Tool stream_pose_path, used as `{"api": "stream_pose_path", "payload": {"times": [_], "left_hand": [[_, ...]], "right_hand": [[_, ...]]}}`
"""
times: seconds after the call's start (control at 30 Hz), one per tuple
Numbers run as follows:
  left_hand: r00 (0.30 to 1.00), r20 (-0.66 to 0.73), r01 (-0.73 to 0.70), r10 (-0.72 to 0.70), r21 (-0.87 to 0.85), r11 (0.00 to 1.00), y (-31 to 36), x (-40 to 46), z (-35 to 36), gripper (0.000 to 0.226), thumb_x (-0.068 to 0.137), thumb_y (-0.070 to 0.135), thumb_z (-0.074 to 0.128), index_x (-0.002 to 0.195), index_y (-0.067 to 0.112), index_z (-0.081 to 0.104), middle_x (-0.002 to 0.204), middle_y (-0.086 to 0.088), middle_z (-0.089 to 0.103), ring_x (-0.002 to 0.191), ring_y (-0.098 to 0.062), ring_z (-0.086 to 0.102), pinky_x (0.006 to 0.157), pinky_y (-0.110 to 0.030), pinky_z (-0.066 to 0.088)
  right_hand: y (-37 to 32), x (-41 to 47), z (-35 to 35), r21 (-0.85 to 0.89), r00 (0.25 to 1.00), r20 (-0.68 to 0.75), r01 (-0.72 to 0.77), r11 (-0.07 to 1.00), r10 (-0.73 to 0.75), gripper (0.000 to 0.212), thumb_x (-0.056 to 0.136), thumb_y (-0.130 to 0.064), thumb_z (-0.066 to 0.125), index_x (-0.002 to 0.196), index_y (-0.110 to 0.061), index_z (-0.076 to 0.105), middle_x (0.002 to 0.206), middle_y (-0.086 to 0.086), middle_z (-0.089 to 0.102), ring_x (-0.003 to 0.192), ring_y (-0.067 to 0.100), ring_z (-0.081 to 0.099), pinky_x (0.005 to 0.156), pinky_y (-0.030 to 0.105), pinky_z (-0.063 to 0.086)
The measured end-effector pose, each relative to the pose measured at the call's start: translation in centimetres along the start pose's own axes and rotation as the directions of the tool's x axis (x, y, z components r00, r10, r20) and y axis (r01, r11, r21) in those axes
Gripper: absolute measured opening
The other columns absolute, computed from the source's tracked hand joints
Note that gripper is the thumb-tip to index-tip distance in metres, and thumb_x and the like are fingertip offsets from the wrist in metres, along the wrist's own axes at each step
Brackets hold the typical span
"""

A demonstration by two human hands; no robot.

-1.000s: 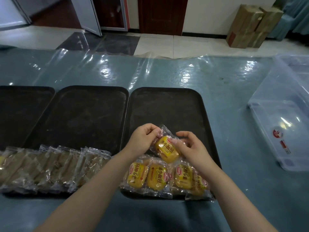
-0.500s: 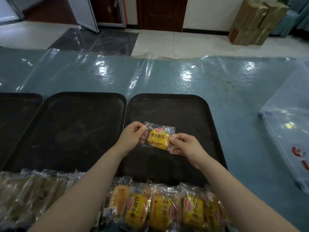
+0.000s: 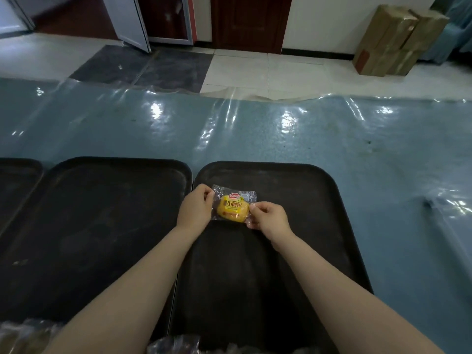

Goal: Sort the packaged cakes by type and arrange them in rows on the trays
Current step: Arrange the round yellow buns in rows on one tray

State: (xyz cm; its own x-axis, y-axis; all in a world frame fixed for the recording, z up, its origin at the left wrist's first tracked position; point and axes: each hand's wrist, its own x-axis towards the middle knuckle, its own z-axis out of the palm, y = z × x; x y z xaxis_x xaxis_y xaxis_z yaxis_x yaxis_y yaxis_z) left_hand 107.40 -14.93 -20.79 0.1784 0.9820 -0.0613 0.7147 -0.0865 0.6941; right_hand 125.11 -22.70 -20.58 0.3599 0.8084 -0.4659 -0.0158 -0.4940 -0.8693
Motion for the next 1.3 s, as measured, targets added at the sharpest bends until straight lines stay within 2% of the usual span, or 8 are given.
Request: {"api": "stream_pose_path", "payload": {"times": [0.13, 0.23, 0.33, 0.47, 0.6, 0.77, 0.93, 1.3], "left_hand": [[0.993, -0.026, -0.116, 0.117, 0.041, 0.992, -0.5, 2.3, 0.3, 0.035, 0.099, 0.021, 0.053, 0.134, 0.017, 0.048, 0.109, 0.003, 0.062, 0.106, -0.013, 0.057, 0.093, -0.036, 0.053], [0.969, 0.019, -0.245, 0.247, 0.213, 0.946, -1.5, 2.0, 1.1, 0.052, 0.098, 0.023, 0.053, 0.147, 0.018, 0.035, 0.145, -0.003, 0.042, 0.135, -0.018, 0.04, 0.111, -0.036, 0.039], [0.942, 0.071, -0.331, 0.329, 0.369, 0.868, -1.8, 2.0, 1.9, 0.062, 0.1, 0.031, 0.047, 0.155, 0.02, 0.023, 0.161, 0.0, 0.023, 0.148, -0.016, 0.021, 0.121, -0.038, 0.025], [0.913, 0.164, -0.407, 0.372, 0.4, 0.821, -2.4, 2.5, 2.3, 0.064, 0.102, 0.039, 0.037, 0.158, 0.024, 0.012, 0.165, 0.008, 0.009, 0.151, -0.008, 0.007, 0.122, -0.033, 0.018], [0.91, 0.173, -0.413, 0.376, 0.424, 0.806, -2.5, 2.7, 2.5, 0.066, 0.1, 0.044, 0.038, 0.158, 0.024, 0.014, 0.165, 0.007, 0.008, 0.151, -0.01, 0.009, 0.121, -0.032, 0.016], [0.911, 0.178, -0.411, 0.372, 0.447, 0.795, -2.6, 2.7, 2.6, 0.068, 0.098, 0.046, 0.041, 0.158, 0.024, 0.015, 0.165, 0.005, 0.011, 0.151, -0.014, 0.014, 0.12, -0.034, 0.019], [0.92, 0.18, -0.392, 0.348, 0.429, 0.814, -2.2, 2.4, 2.2, 0.07, 0.098, 0.044, 0.044, 0.158, 0.024, 0.015, 0.164, 0.005, 0.011, 0.15, -0.015, 0.015, 0.12, -0.035, 0.02], [0.962, 0.213, -0.244, 0.173, 0.381, 0.892, -1.1, -1.8, 1.2, 0.069, 0.101, 0.047, 0.039, 0.158, 0.022, 0.009, 0.166, -0.001, 0.008, 0.152, -0.019, 0.007, 0.124, -0.039, 0.011]], "right_hand": [[-0.7, 2.9, 1.3, -0.019, 0.997, -0.072, 0.022, 1.0, -0.023, 0.018, 0.1, -0.017, 0.058, 0.09, -0.012, 0.071, 0.078, 0.011, 0.07, 0.067, 0.018, 0.067, 0.08, 0.041, 0.062], [-1.6, 4.9, 1.9, -0.047, 0.995, -0.083, 0.051, 0.998, -0.055, 0.018, 0.1, -0.017, 0.057, 0.089, -0.014, 0.071, 0.08, 0.013, 0.071, 0.069, 0.02, 0.069, 0.08, 0.042, 0.061], [-2.4, 6.9, 2.2, -0.116, 0.99, -0.107, 0.078, 0.99, -0.091, 0.018, 0.099, -0.018, 0.058, 0.085, -0.019, 0.07, 0.075, 0.01, 0.073, 0.074, 0.025, 0.073, 0.082, 0.043, 0.061], [-3.1, 9.0, 2.4, -0.185, 0.986, -0.116, 0.094, 0.978, -0.117, 0.02, 0.098, -0.019, 0.059, 0.083, -0.023, 0.071, 0.066, 0.004, 0.071, 0.072, 0.024, 0.073, 0.083, 0.043, 0.06], [-3.6, 9.5, 2.3, -0.257, 0.986, -0.095, 0.11, 0.96, -0.138, 0.018, 0.1, -0.02, 0.057, 0.102, -0.012, 0.073, 0.073, 0.006, 0.07, 0.063, 0.016, 0.067, 0.074, 0.037, 0.062], [-3.6, 9.7, 2.4, -0.52, 0.951, -0.148, 0.159, 0.839, -0.272, 0.028, 0.096, -0.031, 0.061, 0.118, -0.015, 0.067, 0.106, 0.002, 0.069, 0.094, 0.015, 0.063, 0.081, 0.03, 0.051], [-3.9, 8.2, 2.6, -0.498, 0.953, -0.139, 0.167, 0.851, -0.268, 0.05, 0.097, -0.034, 0.061, 0.141, -0.013, 0.048, 0.135, 0.008, 0.054, 0.118, 0.022, 0.057, 0.096, 0.034, 0.049], [-3.5, 1.1, -0.2, -0.499, 0.969, -0.093, 0.154, 0.853, -0.229, 0.056, 0.099, -0.031, 0.056, 0.148, -0.015, 0.036, 0.147, 0.01, 0.045, 0.133, 0.025, 0.047, 0.106, 0.038, 0.043]]}}
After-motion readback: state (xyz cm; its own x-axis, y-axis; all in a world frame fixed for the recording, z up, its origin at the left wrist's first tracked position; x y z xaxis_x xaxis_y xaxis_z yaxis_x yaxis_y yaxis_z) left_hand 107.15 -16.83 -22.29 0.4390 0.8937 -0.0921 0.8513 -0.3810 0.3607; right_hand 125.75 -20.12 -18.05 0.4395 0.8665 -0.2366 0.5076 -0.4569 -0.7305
